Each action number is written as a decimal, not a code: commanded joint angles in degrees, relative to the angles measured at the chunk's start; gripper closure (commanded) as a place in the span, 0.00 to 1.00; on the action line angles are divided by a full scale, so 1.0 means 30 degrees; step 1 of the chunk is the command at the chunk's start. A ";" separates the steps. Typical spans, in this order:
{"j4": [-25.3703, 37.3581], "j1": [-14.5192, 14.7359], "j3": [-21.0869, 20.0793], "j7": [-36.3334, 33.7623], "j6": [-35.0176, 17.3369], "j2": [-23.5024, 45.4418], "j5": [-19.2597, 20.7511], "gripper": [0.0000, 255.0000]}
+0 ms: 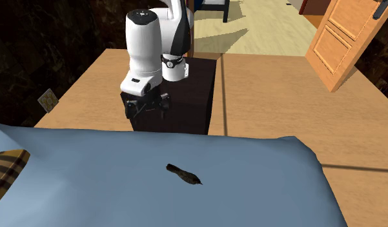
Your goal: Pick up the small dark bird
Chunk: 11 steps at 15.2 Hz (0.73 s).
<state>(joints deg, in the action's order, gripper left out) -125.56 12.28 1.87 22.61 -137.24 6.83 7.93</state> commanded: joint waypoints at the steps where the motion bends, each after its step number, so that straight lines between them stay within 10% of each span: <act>1: 0.0776 0.0122 -0.0202 0.0689 -0.0694 0.1398 0.0053 0.00; 11: 0.5145 0.0963 -0.1362 0.3279 -0.2687 0.7594 0.1040 0.00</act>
<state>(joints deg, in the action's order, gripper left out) -111.69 15.02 -1.90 31.45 -144.94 27.77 10.69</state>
